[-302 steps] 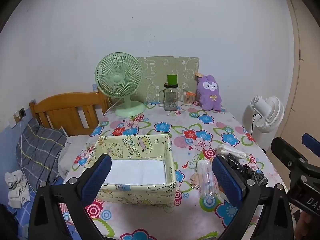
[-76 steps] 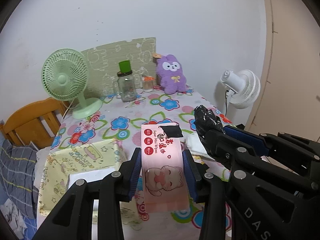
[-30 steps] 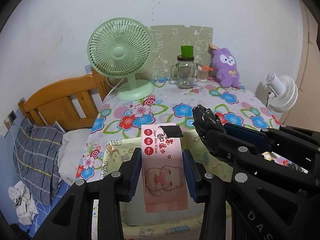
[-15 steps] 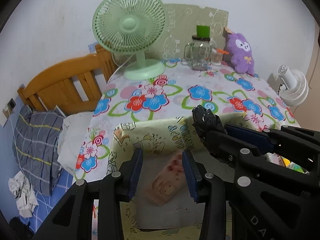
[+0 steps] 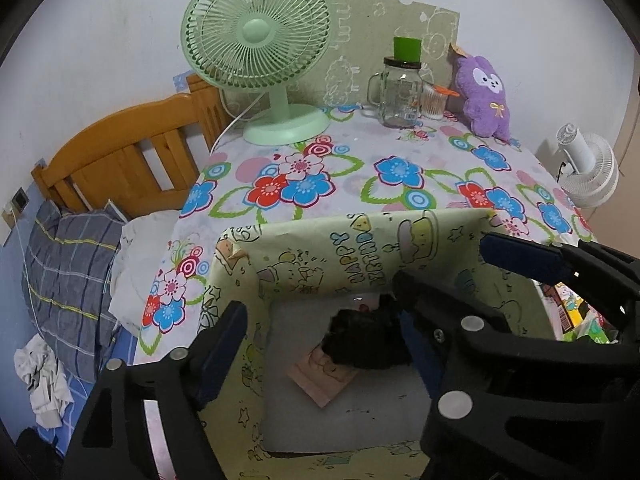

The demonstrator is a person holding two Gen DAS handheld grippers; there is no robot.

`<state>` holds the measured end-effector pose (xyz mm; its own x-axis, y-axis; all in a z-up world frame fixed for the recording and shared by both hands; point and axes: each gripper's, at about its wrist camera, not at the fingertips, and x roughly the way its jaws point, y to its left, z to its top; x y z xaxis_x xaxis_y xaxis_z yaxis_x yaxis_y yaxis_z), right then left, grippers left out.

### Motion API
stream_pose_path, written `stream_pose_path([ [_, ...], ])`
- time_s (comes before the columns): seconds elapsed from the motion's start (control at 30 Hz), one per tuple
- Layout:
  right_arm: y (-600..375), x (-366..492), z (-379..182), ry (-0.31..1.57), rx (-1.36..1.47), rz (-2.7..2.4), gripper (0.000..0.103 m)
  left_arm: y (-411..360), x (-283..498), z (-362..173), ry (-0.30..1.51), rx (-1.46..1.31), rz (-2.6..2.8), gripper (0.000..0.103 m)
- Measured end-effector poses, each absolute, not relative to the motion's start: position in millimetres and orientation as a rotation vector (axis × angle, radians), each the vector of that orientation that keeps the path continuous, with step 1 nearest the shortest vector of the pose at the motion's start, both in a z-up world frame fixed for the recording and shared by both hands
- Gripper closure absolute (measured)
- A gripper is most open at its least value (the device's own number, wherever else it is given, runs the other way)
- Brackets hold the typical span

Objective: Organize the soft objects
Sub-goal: 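Lower both tools into the fabric box and open them to release the items, then move both tools back toward the remaining items on the table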

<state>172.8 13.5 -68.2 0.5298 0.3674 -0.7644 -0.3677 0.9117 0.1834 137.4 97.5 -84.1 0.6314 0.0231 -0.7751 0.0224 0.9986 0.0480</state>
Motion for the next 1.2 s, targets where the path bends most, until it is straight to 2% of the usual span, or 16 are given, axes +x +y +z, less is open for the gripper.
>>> stream_pose_path([
  [0.67,-34.1,138.4,-34.1,0.81,0.024,0.368,0.017,56.5,108.2,-53.0,0.79,0.059,-0.046,0.012],
  [0.87,-52.4,123.9,-24.4,0.771,0.04,0.335,0.01,39.1,97.2,-44.2,0.758,0.068,-0.068,0.006],
  [1.2,-82.5,103.1,-13.4,0.732,0.039,0.277,0.008,11.3,80.7,-35.1,0.725,0.091,-0.089,0.002],
])
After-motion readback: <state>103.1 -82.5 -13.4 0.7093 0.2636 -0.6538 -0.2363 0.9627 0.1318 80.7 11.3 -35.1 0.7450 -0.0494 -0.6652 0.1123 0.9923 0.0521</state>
